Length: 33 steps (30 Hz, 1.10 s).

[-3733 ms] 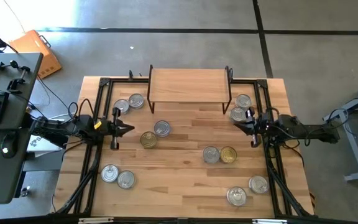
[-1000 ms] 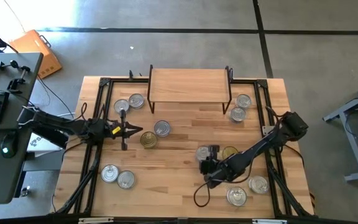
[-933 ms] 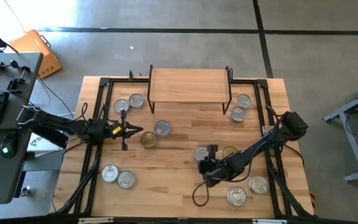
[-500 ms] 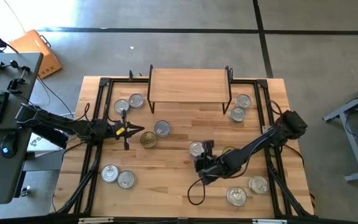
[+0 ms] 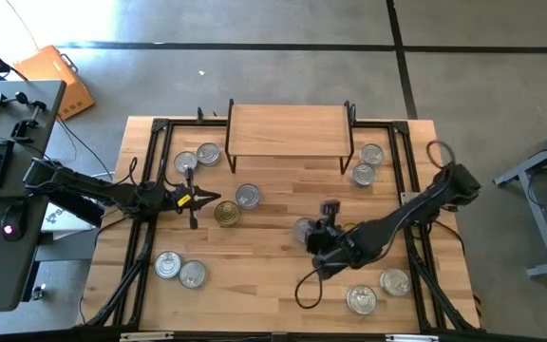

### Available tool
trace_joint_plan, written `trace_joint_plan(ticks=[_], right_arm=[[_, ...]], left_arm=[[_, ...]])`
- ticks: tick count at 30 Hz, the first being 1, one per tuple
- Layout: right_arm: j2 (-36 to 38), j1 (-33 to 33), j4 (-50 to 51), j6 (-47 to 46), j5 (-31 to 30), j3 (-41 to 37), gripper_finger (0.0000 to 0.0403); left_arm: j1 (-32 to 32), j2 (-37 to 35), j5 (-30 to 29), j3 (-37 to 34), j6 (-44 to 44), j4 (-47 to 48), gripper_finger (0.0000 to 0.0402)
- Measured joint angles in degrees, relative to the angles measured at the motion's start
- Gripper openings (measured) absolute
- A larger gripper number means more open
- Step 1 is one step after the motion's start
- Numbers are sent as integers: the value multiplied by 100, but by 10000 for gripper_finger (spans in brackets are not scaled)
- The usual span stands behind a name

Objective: Stack canned seafood by type on shelf
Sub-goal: Put the blue tuna can on the shelf

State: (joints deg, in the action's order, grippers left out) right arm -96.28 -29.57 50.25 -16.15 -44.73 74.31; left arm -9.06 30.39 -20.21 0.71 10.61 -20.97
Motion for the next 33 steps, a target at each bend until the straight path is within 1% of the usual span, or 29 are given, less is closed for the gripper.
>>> trace_joint_plan(ticks=[3,6,8,10,11,13,16,19,22,27,29,33], right_arm=[[230,80,-155,-295,545,-14,0],[273,121,-293,-488,1153,-14,4],[176,119,-514,-492,1663,-22,17],[63,89,-986,-499,1982,-196,41],[22,44,-1269,-473,2036,-355,56],[-21,-52,-1972,-323,1907,-757,89],[-38,-144,-3179,-47,1366,-1440,137],[-40,-152,-4064,114,1021,-2020,168],[-44,-145,-4714,116,934,-2608,175],[-53,-145,-6029,631,768,-3477,176],[-53,-136,-6345,960,831,-3687,176],[-147,-81,-6603,1639,1070,-3899,171]], left_arm=[[0,0,0,0,-1,4,7],[2,0,1,0,-2,4,7],[2,0,1,0,-18,7,7],[2,0,2,0,-103,15,7],[2,0,2,0,-122,15,7],[2,0,2,0,-142,16,7],[2,0,2,0,-101,20,7],[2,-2,2,0,-93,20,7],[2,0,2,0,-93,20,7],[9,0,-3,0,-46,15,7],[9,-2,-4,0,-47,13,7],[9,-1,-12,0,-46,15,7]])
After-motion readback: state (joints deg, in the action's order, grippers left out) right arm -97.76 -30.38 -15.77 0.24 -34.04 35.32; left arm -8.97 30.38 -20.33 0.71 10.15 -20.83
